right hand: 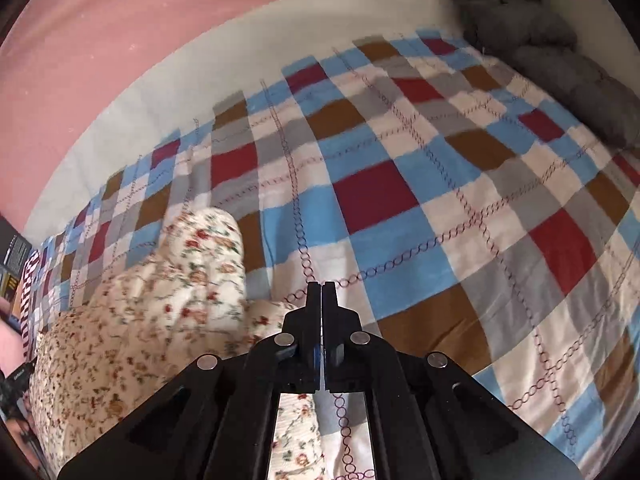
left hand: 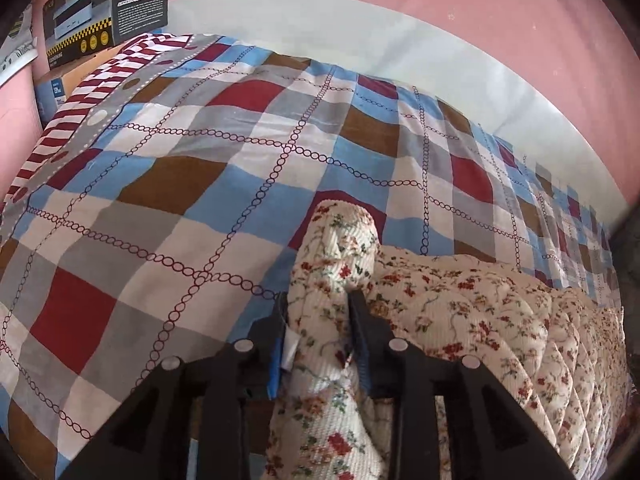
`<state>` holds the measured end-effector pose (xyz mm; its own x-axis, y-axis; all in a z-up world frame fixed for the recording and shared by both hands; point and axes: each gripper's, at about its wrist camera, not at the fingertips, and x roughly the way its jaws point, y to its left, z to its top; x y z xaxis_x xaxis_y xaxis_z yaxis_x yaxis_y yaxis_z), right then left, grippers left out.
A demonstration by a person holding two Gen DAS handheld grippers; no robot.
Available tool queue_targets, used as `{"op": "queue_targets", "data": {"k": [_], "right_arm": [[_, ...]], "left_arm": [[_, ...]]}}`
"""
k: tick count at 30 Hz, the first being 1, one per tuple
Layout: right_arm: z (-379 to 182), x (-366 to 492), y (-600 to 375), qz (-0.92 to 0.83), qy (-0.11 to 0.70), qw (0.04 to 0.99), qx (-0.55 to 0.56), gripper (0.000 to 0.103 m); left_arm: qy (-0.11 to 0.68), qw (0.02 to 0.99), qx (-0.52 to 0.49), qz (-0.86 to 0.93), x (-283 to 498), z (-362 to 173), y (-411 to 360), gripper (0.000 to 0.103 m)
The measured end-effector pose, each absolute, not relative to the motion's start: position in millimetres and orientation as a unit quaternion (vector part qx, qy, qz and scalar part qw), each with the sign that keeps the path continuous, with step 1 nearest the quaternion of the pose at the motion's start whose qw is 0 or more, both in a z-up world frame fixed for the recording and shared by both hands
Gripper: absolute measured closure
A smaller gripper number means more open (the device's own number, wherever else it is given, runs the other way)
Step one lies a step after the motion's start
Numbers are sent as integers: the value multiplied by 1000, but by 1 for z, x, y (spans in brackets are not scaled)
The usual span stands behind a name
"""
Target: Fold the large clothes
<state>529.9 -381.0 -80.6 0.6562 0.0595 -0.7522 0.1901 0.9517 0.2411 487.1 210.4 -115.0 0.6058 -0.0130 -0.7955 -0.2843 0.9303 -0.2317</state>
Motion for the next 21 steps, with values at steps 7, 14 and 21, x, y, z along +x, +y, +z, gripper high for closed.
{"op": "queue_targets", "data": {"k": [7, 14, 21], "right_arm": [[-23, 472, -288, 103, 360, 925, 58, 67], [-71, 379, -208, 172, 361, 916, -3, 50], [-102, 401, -184, 150, 352, 922, -58, 40]], "left_arm": [[371, 906, -192, 65, 436, -59, 205, 54], [348, 927, -81, -110, 334, -69, 82, 48], [372, 922, -66, -84, 385, -111, 59, 44]]}}
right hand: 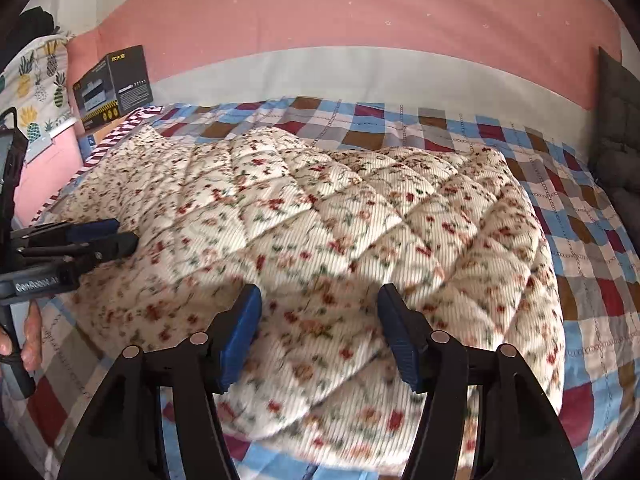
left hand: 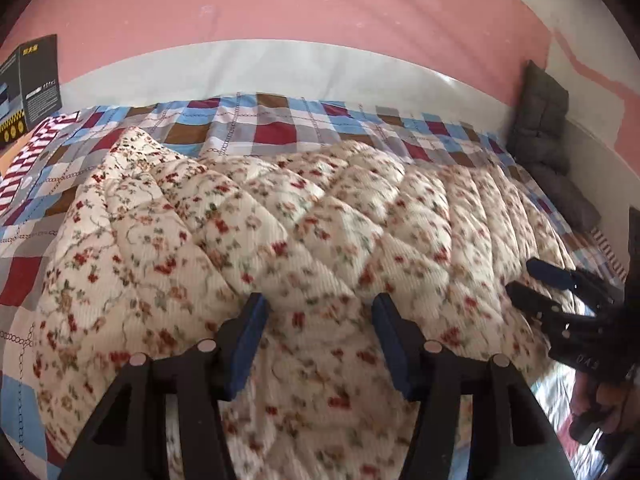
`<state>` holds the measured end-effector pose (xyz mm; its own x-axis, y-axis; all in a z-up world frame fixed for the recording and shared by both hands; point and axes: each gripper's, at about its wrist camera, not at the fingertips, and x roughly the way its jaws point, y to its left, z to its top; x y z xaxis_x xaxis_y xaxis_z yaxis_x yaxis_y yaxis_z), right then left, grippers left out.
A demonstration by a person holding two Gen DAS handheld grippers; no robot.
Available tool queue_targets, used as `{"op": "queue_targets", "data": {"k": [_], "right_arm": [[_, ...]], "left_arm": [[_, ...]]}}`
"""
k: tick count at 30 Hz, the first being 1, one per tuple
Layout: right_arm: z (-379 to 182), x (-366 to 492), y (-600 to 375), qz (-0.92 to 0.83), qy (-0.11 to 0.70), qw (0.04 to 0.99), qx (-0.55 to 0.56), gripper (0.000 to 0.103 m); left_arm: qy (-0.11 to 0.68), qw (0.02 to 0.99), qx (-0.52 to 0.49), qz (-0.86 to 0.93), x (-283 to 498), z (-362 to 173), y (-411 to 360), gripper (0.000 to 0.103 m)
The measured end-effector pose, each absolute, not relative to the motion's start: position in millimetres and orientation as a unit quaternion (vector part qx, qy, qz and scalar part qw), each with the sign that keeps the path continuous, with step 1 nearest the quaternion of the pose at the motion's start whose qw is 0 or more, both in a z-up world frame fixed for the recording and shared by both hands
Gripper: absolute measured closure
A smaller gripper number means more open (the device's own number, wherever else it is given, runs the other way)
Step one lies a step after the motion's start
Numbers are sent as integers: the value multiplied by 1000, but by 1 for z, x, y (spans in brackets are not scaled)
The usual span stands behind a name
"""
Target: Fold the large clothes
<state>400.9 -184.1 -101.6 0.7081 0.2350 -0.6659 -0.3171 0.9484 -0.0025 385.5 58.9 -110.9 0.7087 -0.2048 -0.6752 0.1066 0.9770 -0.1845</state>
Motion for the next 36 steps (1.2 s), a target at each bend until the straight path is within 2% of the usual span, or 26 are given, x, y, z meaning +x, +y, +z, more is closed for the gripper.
{"op": "queue_targets", "data": {"k": [2, 8, 11, 13, 15, 17, 21, 24, 28, 33, 36], "right_arm": [[-107, 424, -184, 134, 356, 923, -60, 35], [-124, 452, -191, 122, 381, 916, -31, 32], [-108, 454, -193, 119, 400, 909, -21, 32], [-85, 446, -194, 123, 381, 916, -21, 32], [-66, 443, -198, 131, 360, 924, -21, 32], [-63, 456, -210, 118, 366, 923, -11, 32], [-97, 501, -259, 55, 417, 907, 27, 32], [-111, 511, -263, 49, 413, 909, 21, 32], [-117, 517, -258, 31, 416, 909, 14, 31], [-83, 496, -254, 37, 397, 917, 14, 31], [-65, 477, -227, 94, 372, 923, 28, 31]], "left_arm": [[380, 919, -83, -67, 409, -114, 65, 44], [378, 923, -55, -57, 424, -124, 57, 44], [398, 912, -73, -68, 422, -107, 65, 45], [388, 917, -59, -70, 416, -90, 70, 46], [370, 927, -40, -46, 415, -77, 87, 46], [384, 922, -54, -3, 426, -83, 120, 46], [416, 900, -131, 0, 447, -117, 175, 46], [392, 915, -93, 12, 451, -123, 163, 44], [389, 911, -135, 10, 455, -131, 173, 44], [395, 914, -91, 23, 445, -101, 158, 47], [388, 916, -99, -22, 438, -84, 128, 47]]}}
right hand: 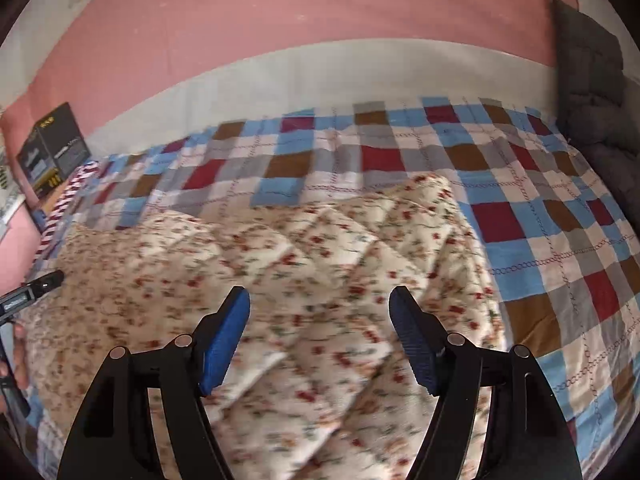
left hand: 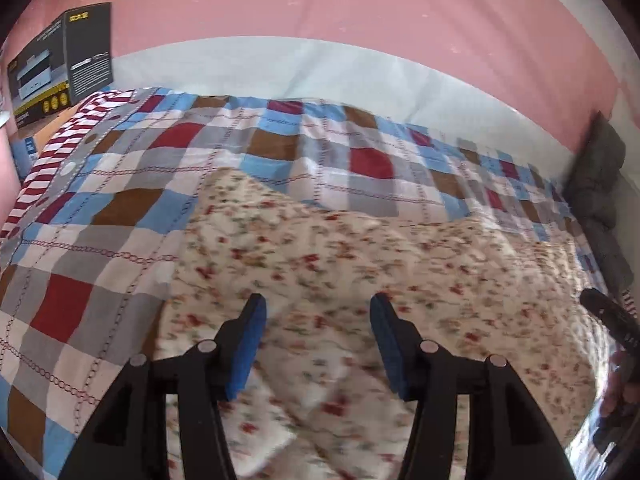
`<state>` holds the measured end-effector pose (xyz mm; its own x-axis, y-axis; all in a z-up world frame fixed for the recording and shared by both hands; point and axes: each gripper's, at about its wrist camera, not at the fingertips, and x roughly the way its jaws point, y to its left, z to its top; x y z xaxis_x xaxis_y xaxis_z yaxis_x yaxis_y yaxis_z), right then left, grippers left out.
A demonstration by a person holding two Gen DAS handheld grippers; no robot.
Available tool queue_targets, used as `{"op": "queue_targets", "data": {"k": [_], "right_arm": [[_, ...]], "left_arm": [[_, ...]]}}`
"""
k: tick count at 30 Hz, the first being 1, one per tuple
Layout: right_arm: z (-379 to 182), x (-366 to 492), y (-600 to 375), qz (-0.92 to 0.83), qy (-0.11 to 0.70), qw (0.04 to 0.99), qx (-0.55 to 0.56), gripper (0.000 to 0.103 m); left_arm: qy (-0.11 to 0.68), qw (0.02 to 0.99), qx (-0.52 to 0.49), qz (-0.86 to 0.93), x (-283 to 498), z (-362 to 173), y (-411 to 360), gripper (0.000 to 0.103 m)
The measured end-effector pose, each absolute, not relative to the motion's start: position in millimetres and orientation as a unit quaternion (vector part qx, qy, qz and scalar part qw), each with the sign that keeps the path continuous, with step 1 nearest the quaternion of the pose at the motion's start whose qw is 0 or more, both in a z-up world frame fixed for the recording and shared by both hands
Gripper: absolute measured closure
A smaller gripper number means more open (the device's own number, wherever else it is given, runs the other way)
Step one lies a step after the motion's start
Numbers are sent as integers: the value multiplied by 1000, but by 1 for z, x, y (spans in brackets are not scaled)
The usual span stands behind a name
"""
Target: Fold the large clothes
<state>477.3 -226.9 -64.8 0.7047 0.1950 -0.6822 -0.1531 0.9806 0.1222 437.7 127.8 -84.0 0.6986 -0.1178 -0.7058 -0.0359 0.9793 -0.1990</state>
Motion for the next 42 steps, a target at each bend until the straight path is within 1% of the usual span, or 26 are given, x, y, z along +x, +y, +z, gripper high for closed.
{"op": "queue_targets", "data": {"k": [4, 6, 7, 9, 18, 23, 27, 28, 29, 32, 34, 36, 38, 40, 42], "right_arm": [[-69, 476, -168, 166, 378, 911, -6, 31], [-83, 485, -152, 158, 400, 902, -34, 31], [-94, 493, -149, 153, 417, 895, -45, 31], [-107, 502, -157, 157, 432, 888, -21, 31], [-94, 490, -179, 157, 411, 898, 20, 31], [-91, 490, -224, 109, 406, 907, 27, 31], [-93, 496, -274, 58, 406, 911, 41, 32], [-96, 498, -285, 56, 409, 909, 50, 34], [-98, 501, -294, 55, 412, 907, 57, 39], [-102, 508, -302, 55, 418, 904, 70, 39], [-103, 511, -296, 50, 420, 905, 52, 39], [-99, 514, -292, 39, 425, 903, 44, 39], [-86, 510, -288, 38, 413, 909, 38, 39], [-73, 511, -285, 56, 397, 915, 40, 39], [-72, 521, -282, 57, 402, 913, 29, 39]], "left_arm": [[386, 917, -56, -83, 443, -77, 67, 46], [405, 910, -40, -78, 455, -90, 52, 46], [416, 906, -42, -71, 462, -98, 50, 46], [417, 905, -51, -70, 467, -103, 52, 45], [415, 907, -35, -69, 464, -96, 49, 45], [407, 912, -23, -55, 455, -86, 63, 45], [399, 916, -29, -9, 450, -88, 104, 45], [402, 915, -39, 3, 451, -92, 118, 45], [405, 913, -53, 13, 453, -97, 132, 45], [409, 906, -105, 16, 460, -114, 168, 43], [415, 898, -144, 12, 463, -120, 179, 44], [417, 902, -110, 24, 461, -112, 168, 44], [412, 907, -78, 27, 459, -101, 157, 45], [402, 912, -72, 22, 459, -92, 156, 45], [402, 912, -74, 34, 466, -93, 162, 45]]}}
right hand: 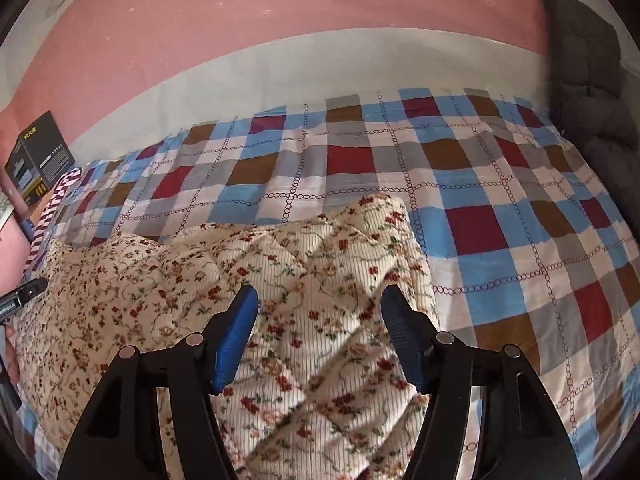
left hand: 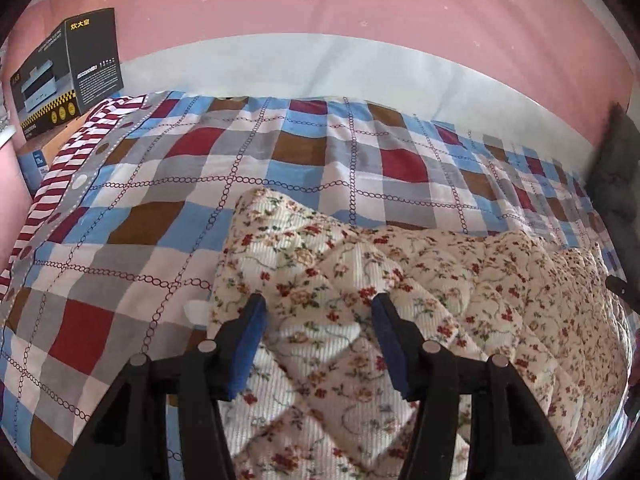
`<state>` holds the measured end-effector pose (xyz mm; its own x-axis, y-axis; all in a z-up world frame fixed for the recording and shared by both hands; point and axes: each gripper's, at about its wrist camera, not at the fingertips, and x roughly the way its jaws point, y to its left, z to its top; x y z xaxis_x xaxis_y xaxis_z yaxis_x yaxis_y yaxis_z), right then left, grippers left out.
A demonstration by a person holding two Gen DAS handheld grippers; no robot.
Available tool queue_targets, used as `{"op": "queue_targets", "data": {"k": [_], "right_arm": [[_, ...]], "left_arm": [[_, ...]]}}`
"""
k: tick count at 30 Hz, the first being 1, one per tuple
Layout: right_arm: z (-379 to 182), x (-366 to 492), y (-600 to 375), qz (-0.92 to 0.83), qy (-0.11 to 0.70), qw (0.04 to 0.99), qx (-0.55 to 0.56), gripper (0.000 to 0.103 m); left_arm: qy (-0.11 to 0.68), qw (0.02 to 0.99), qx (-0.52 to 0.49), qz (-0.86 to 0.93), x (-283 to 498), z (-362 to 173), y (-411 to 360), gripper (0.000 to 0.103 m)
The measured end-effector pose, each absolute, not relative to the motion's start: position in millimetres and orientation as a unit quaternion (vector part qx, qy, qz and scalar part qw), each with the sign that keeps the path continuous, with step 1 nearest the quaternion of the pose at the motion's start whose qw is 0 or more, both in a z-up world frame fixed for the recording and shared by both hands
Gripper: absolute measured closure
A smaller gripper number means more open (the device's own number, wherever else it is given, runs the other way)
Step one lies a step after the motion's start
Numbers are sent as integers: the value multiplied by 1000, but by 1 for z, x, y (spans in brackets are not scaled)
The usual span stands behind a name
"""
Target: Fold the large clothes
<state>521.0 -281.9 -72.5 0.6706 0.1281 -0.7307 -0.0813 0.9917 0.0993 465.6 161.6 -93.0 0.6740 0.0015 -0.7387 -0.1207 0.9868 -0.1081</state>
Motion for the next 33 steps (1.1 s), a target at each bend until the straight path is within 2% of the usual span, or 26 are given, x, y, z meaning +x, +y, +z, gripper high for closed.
{"op": "queue_targets", "data": {"k": [3, 8, 11, 15, 21, 26, 29, 31, 32, 33], "right_arm": [[-93, 545, -290, 42, 443, 895, 26, 39], [-111, 553, -309, 20, 444, 894, 62, 39], [-121, 555, -313, -1, 453, 889, 71, 29], [-108, 547, -316, -7, 452, 887, 88, 28], [-66, 473, -323, 56, 400, 909, 102, 28], [-82, 423, -309, 65, 411, 909, 36, 28], [-110, 430, -321, 59, 444, 892, 68, 27], [-124, 438, -334, 46, 449, 886, 105, 18], [-127, 440, -334, 37, 447, 888, 104, 10], [-129, 441, -334, 31, 446, 889, 101, 9]], "left_arm": [[424, 899, -100, 35, 479, -110, 175, 44], [418, 904, -81, 41, 488, -119, 166, 41], [421, 903, -73, 40, 494, -125, 164, 40], [432, 896, -93, 34, 493, -112, 172, 40], [381, 916, -127, 3, 419, -79, 190, 42], [400, 906, -139, 9, 370, -109, 200, 41], [415, 889, -194, 8, 376, -133, 211, 30], [422, 880, -217, 16, 386, -141, 217, 20], [422, 882, -206, 22, 391, -143, 215, 19], [424, 885, -189, 26, 396, -142, 212, 19]]}}
